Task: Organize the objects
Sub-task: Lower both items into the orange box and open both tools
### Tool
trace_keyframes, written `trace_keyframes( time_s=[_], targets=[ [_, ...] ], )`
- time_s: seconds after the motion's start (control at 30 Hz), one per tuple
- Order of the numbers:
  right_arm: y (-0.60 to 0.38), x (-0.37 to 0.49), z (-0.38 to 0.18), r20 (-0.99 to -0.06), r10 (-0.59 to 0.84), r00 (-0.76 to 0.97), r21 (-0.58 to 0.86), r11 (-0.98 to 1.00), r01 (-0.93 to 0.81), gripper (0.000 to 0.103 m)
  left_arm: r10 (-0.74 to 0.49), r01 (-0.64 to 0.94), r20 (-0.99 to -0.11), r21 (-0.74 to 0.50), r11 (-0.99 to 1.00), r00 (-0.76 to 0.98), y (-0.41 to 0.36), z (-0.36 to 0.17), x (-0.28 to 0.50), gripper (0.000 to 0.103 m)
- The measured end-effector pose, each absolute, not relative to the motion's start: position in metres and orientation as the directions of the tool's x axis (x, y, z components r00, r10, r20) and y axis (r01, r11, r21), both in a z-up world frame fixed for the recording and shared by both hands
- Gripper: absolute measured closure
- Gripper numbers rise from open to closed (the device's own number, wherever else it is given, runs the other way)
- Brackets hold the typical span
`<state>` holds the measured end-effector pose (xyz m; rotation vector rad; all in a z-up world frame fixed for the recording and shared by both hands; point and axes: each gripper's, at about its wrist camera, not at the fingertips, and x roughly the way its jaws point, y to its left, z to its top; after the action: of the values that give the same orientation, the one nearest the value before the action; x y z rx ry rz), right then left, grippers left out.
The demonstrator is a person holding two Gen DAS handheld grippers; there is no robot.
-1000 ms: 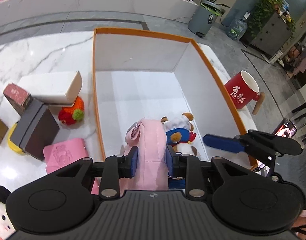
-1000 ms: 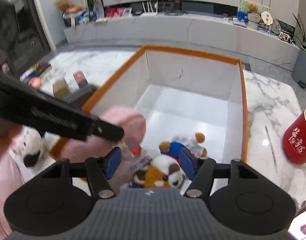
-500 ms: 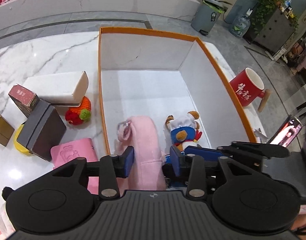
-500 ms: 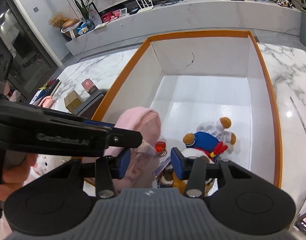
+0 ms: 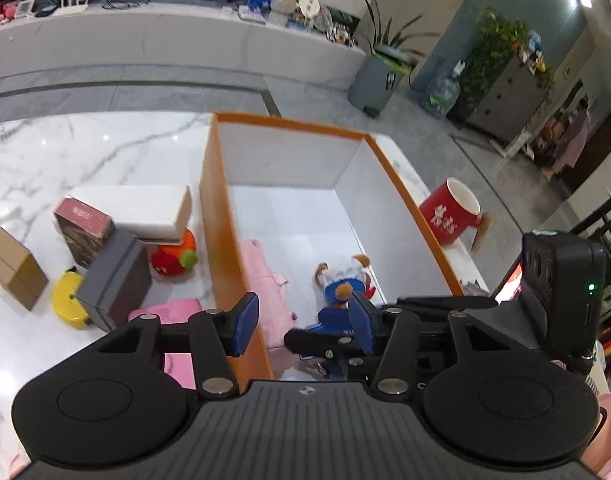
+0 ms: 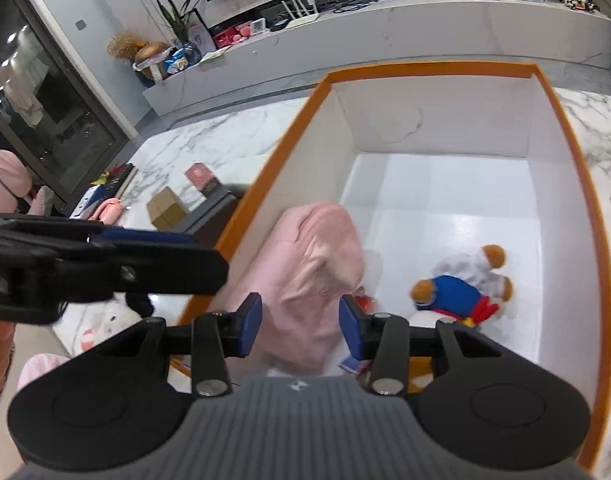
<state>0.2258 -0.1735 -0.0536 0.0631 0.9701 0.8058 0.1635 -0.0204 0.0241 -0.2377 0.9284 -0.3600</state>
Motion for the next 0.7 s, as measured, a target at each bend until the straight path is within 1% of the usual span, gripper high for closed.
trace_keyframes(
  time_s=[0.1,0.17,0.3,0.43,0.47,0.53,0.7],
  targets=[
    [-0.166,0.223,-0.053,-0.698,0.66,0.278,0.422,0.693,-0.584,0.058,-0.399,0.174,-0.736,-0.367,0.914,0.547,-0.011,0.019,0.165,0.045],
    [-0.16,0.222,-0.053,-0.702,0.656,0.277,0.419,0.695,-0.585,0.06,-0.399,0.144,-0.742,-0.385,0.911,0.539,-0.004,0.013,0.167,0.045],
    [-0.158,0.224,-0.053,-0.699,0.657,0.283,0.441,0.708,-0.552,0.06,-0.417,0.105,-0.729,-0.434,0.895,0.543,0.01,0.007,0.169,0.046],
    [-0.163,0.229,-0.051,-0.683,0.669,0.292,0.48,0.713,-0.512,0.06,-0.433,0.106,-0.716,-0.454,0.885,0.548,0.013,0.004,0.173,0.047],
    [-0.164,0.23,-0.051,-0.679,0.674,0.292,0.491,0.712,-0.502,0.06,-0.438,0.105,-0.712,-0.461,0.881,0.549,0.016,0.004,0.172,0.047],
    [-0.165,0.233,-0.052,-0.673,0.682,0.287,0.513,0.709,-0.484,0.06,-0.447,0.103,-0.703,-0.475,0.874,0.553,0.018,0.003,0.172,0.052],
    [-0.164,0.239,-0.058,-0.663,0.699,0.268,0.56,0.701,-0.442,0.063,-0.459,0.085,-0.695,-0.501,0.861,0.554,0.022,-0.002,0.174,0.053]
  ],
)
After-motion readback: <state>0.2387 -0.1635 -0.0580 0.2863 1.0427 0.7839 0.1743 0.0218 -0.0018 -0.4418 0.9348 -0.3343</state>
